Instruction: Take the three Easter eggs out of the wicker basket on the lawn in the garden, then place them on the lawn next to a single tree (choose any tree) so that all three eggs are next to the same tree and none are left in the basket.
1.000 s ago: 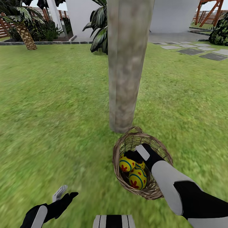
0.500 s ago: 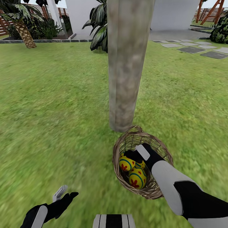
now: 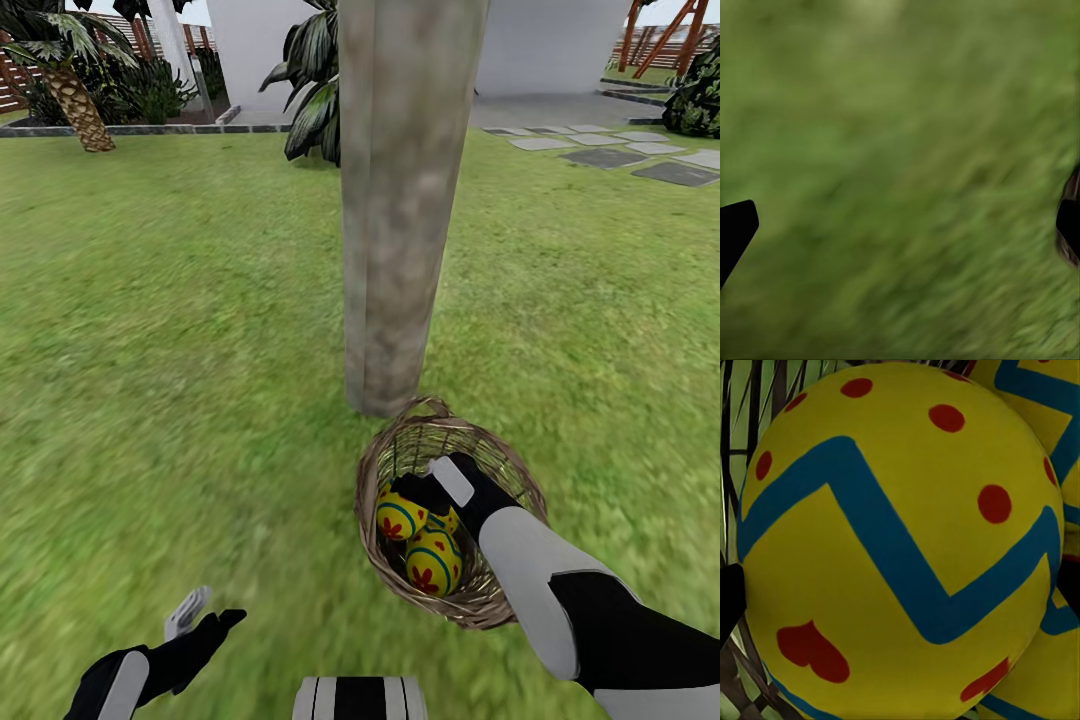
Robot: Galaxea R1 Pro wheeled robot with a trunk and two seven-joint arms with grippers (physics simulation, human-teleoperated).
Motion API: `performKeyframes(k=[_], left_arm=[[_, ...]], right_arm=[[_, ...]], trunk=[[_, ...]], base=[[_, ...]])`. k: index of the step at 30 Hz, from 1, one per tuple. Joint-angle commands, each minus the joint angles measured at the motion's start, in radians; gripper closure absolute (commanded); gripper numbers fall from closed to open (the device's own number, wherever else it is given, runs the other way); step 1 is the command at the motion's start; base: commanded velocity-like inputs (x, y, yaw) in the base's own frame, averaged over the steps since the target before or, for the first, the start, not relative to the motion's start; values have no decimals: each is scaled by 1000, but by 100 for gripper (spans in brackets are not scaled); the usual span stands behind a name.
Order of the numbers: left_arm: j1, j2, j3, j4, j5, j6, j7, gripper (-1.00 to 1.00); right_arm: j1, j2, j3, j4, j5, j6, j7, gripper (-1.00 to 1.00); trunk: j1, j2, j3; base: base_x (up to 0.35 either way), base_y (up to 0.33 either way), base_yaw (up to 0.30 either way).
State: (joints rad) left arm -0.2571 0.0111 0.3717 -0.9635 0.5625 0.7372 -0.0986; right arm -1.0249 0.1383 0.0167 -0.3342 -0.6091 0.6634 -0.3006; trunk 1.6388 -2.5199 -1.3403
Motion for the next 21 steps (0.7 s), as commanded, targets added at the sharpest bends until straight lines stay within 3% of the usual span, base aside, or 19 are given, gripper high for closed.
performKeyframes(k=[1,21], left_arm=[[-1,0,3,0,-3,6,-5,-100],[1,-2,3,0,-4,-1,-6,-100]], right_arm=[[0,0,3,-2,0,4,-11,100],[2,-2,2,-2,-1,4,-11,100]], trunk=[[0,0,-1],[-4,2,34]], base=[[0,0,0],[0,0,0]])
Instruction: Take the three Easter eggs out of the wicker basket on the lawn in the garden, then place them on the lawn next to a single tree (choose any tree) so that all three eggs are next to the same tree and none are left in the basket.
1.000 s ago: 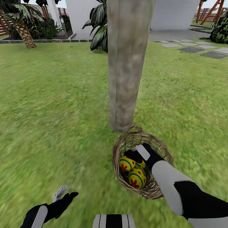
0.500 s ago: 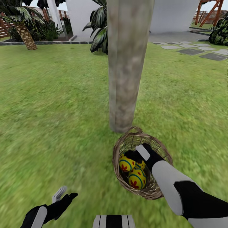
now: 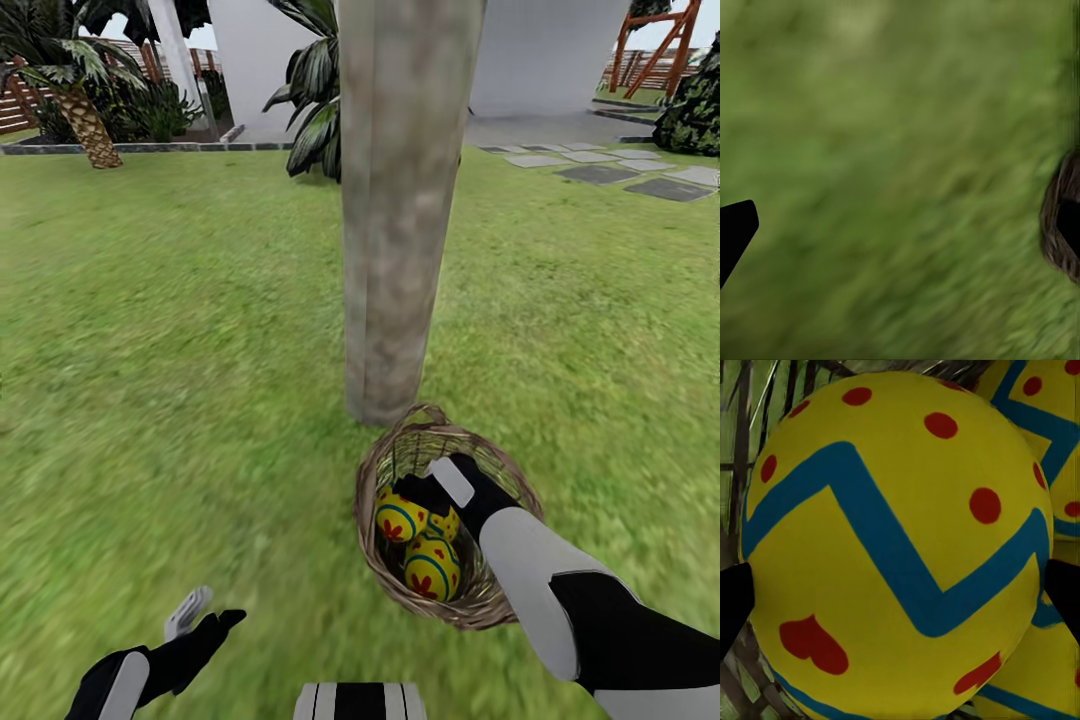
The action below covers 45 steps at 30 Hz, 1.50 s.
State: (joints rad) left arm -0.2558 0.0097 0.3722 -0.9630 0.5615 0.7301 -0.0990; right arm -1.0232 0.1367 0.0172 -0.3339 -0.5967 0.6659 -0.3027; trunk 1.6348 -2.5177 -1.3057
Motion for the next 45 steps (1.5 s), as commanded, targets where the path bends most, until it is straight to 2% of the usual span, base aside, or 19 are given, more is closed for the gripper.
performKeyframes(k=[1,18,25,30,38,42,45], left_arm=[[0,0,2,0,-3,5,-5,-100],[-1,1,2,0,-3,6,-5,-100],[-1,2,2,0,-3,6,-5,-100],[-1,3,2,0,-3,7,-5,-100],[-1,3,2,0,-3,8,-5,-100],[0,3,2,0,-3,8,-5,-100],[-1,4,2,0,-3,8,-5,-100]], right_arm=[[0,0,1,-2,-14,1,-9,100],[12,-6,6,-3,-12,4,-12,100],[22,-10,3,-35,-11,12,-15,100],[79,-11,5,-98,-8,14,-16,100],[109,-13,6,-110,32,17,-16,100],[119,-34,6,-133,34,18,-15,100],[173,-40,6,-228,34,27,-15,100]], trunk=[[-1,0,3],[-8,4,69],[-11,6,96],[-14,7,115],[-17,9,146],[-19,10,162],[-20,10,173]], base=[[0,0,0],[0,0,0],[0,0,0],[0,0,0],[0,0,0],[0,0,0],[0,0,0]])
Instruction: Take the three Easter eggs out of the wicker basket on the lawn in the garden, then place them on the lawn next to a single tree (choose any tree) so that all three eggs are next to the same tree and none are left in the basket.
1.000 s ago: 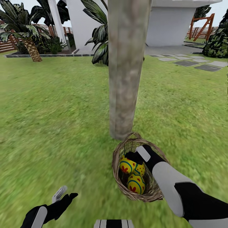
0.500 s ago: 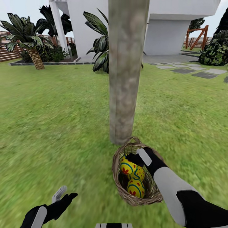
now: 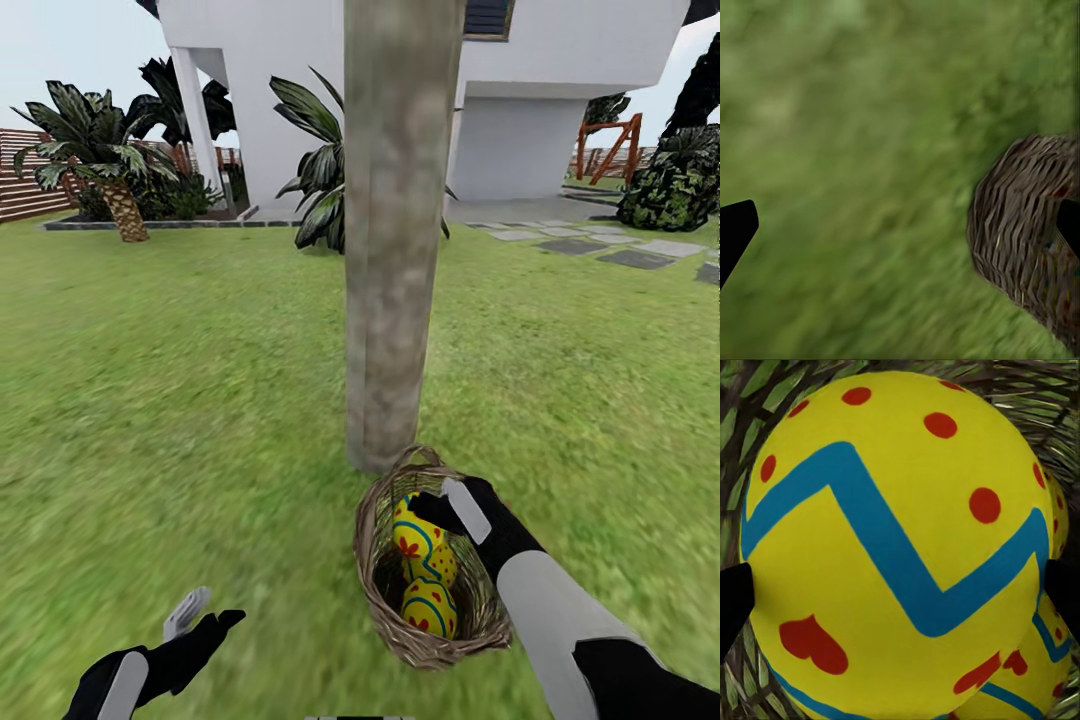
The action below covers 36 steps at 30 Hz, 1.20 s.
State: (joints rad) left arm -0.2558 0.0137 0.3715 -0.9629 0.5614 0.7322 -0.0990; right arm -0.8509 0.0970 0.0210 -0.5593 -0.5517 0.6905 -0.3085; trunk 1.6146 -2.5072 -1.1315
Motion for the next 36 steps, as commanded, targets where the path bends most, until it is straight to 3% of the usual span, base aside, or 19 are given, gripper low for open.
performKeyframes(k=[1,5,8,11,13,14,17,26,28,30,31,33,36], left_arm=[[-1,0,3,0,-3,6,-5,-100],[-1,1,3,0,-3,6,-5,-100],[-1,2,3,0,-3,6,-5,-100],[-1,2,3,0,-5,1,-3,-100],[-1,1,4,0,-7,-2,1,-100],[0,-1,4,0,-9,-5,3,-100],[0,-3,3,0,-11,-8,4,-100],[0,-7,3,1,-15,-10,5,-100],[0,-8,3,2,-15,-11,5,-100],[0,-8,3,2,-15,-23,5,-100],[0,-7,3,3,-13,-38,4,-100],[1,-5,4,4,-9,-47,3,-100],[4,-5,4,4,-5,-54,4,-100]], right_arm=[[26,-1,3,-50,-10,22,-9,100],[142,-4,3,-281,19,134,-13,100],[192,-5,2,-354,54,156,-15,100],[209,-6,0,-418,61,195,-15,100],[251,-19,-1,-534,61,219,-14,100],[278,-39,-1,-617,59,234,-13,100],[301,-61,-3,-721,56,279,-11,100],[332,-75,-9,-943,50,357,-6,100],[332,-93,-8,-993,49,357,3,100],[342,-109,-7,-1029,48,357,73,100],[357,-119,-5,-1041,53,345,167,100],[373,-126,-3,-1049,62,284,263,100],[406,-131,27,-1052,141,187,325,100]], trunk=[[-1,0,3],[-2,1,19],[-4,2,30],[-5,2,42],[-6,3,50],[-6,3,53],[-8,4,65],[-12,6,100],[-13,6,108],[-14,7,115],[-14,7,119],[-18,14,126],[-26,28,132]], base=[[0,0,0],[0,0,0],[0,0,0],[0,0,0],[0,0,0],[0,0,0],[0,0,0],[0,0,0],[0,0,0],[0,0,0],[0,0,0],[0,0,0],[0,0,0]])
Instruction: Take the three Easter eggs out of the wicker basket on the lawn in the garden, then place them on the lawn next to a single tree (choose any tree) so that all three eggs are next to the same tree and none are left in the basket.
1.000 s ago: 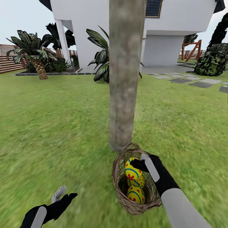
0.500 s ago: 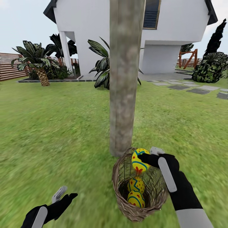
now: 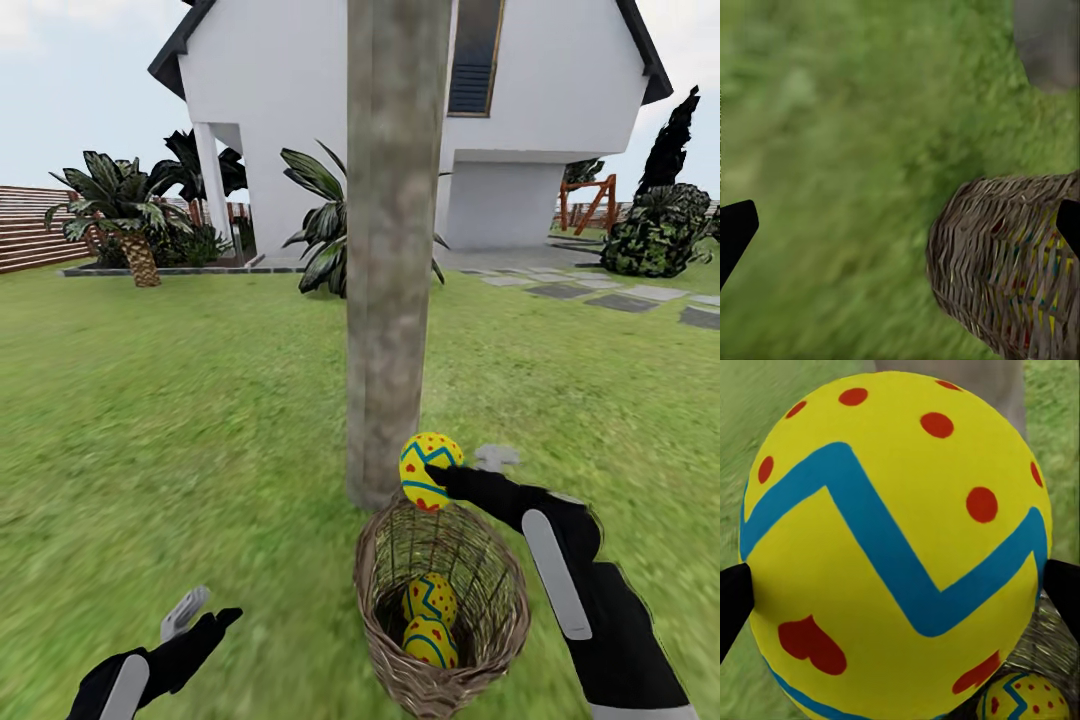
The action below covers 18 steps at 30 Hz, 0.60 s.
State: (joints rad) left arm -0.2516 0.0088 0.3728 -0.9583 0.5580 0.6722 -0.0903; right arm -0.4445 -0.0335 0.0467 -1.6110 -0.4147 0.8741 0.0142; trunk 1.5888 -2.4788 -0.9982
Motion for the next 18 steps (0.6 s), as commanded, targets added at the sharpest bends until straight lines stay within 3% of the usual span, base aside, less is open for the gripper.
performKeyframes(k=[1,5,10,12,15,18], left_arm=[[2,-1,3,0,-1,5,-5,-100],[8,4,3,26,-1,-7,-11,-100],[9,9,3,42,-2,-15,-47,-100],[9,8,3,44,-3,-15,-51,-100],[9,8,3,45,-3,-16,-53,-100],[9,7,3,46,-3,-16,-54,-100]], right_arm=[[2,-1,16,-1,16,-4,7,100],[7,0,45,0,36,-18,11,100],[7,0,74,2,40,-20,9,100],[7,1,100,6,57,-20,7,100],[7,6,110,10,113,-19,7,100],[7,9,113,14,131,-18,7,100]], trunk=[[0,0,-1],[0,0,-1],[0,0,-1],[0,0,-1],[0,0,-1],[0,0,-1]], base=[[0,0,0],[0,20,0],[41,254,0],[99,311,0],[114,319,0],[120,321,0]])
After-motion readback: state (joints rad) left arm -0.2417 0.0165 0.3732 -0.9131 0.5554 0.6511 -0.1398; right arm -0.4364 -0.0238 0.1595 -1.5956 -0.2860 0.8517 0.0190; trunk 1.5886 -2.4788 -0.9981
